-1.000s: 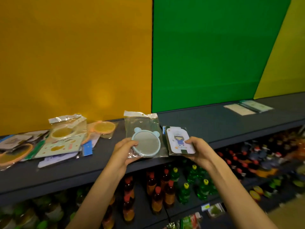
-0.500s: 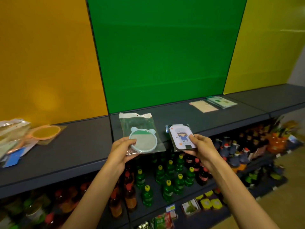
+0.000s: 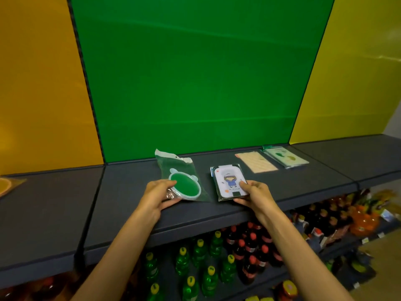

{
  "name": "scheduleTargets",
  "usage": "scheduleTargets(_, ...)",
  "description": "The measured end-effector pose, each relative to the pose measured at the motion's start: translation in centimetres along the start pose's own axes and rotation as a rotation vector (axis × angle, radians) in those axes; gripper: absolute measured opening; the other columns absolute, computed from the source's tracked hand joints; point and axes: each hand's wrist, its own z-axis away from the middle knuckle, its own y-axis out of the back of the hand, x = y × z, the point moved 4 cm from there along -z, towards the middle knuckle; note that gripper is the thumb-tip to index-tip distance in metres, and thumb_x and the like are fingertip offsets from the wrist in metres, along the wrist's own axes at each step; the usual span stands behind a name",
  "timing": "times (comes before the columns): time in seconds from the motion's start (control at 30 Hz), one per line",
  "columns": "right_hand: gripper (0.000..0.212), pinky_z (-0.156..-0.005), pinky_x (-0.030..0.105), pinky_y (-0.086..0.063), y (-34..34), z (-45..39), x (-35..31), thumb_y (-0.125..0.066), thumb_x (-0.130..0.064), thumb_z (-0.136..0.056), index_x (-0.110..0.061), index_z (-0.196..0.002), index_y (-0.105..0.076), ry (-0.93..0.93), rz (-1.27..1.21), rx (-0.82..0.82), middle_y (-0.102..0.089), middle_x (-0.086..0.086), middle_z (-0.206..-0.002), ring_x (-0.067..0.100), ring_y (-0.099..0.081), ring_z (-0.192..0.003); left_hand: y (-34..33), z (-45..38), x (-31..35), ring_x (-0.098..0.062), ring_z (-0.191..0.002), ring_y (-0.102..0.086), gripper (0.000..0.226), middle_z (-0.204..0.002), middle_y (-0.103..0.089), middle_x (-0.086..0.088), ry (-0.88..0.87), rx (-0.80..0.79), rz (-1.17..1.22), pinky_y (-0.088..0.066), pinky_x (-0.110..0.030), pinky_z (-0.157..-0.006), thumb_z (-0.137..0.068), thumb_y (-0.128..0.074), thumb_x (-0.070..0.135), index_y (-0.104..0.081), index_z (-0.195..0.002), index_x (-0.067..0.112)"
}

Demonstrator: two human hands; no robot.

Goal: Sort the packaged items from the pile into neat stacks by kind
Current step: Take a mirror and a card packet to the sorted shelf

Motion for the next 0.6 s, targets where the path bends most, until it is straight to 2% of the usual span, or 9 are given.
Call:
scheduleTargets(0.17,0.011,-0.051,0.025,-0.057,0.3,-6.1,-0.7,-0.058,-0.011,-0.097,-0.002,-0.102,-0.059,-0.007,0.007,0.003,-0.071,0.017,-0.097,0.022,-0.070,-0.080,-1.5,-3.9,0.7,-0.023,-0.085,-0.069,0.014,-0.100,-0.069,-0.018,-0.014,0.059,-0.048,-0.063,-0.034,-0.064,-0.091,-0.066,0.005,-0.064,-0.105,0.000)
scheduleTargets(0.27,0.008,-0.052,0.025,-0.058,0.3,-8.9,-0.3,-0.057,-0.011,-0.097,-0.003,-0.099,-0.058,-0.023,0.037,-0.009,-0.071,0.019,-0.099,0.022,-0.070,-0.079,-1.9,-6.0,0.5,-0.021,-0.077,-0.067,0.020,-0.098,-0.069,-0.021,-0.032,0.129,-0.130,-0.061,-0.029,-0.055,-0.091,-0.067,0.004,-0.063,-0.109,-0.002)
scheduleTargets(0.33,0.009,-0.053,0.025,-0.059,0.3,-10.6,-0.3,-0.057,-0.010,-0.097,-0.002,-0.099,-0.058,-0.028,0.058,-0.017,-0.071,0.020,-0.101,0.022,-0.070,-0.079,-2.0,-7.2,0.5,-0.021,-0.072,-0.069,0.032,-0.099,-0.070,-0.020,-0.067,0.190,-0.267,-0.061,-0.029,-0.055,-0.087,-0.070,0.004,-0.061,-0.117,-0.004)
scheduleTargets(0.43,0.018,-0.053,0.025,-0.059,-0.1,-12.7,-0.5,-0.058,-0.009,-0.097,0.004,-0.108,-0.059,-0.031,0.082,-0.046,-0.072,0.018,-0.098,0.022,-0.070,-0.079,-1.6,-8.2,1.1,-0.023,-0.072,-0.073,0.057,-0.085,-0.074,-0.007,-0.174,0.320,-0.605,-0.061,-0.036,-0.072,-0.077,-0.078,0.013,-0.057,-0.130,0.004)
scheduleTargets(0.5,0.021,-0.055,0.026,-0.059,-0.5,-13.8,-0.6,-0.061,-0.009,-0.095,0.007,-0.109,-0.060,-0.035,0.107,-0.076,-0.073,0.016,-0.094,0.022,-0.072,-0.079,-1.3,-8.4,1.5,-0.027,-0.084,-0.072,0.062,-0.083,-0.074,-0.003,-0.252,0.369,-0.792,-0.056,-0.040,-0.086,-0.073,-0.078,0.022,-0.056,-0.129,0.007)
scheduleTargets(0.6,0.023,-0.056,0.025,-0.059,-1.3,-14.9,-0.7,-0.069,-0.007,-0.089,0.006,-0.107,-0.062,-0.035,0.162,-0.113,-0.074,0.014,-0.090,0.020,-0.073,-0.075,-1.4,-8.1,1.6,-0.027,-0.098,-0.067,0.059,-0.087,-0.072,0.001,-0.368,0.418,-0.913,-0.050,-0.038,-0.086,-0.078,-0.078,0.027,-0.055,-0.129,0.011)
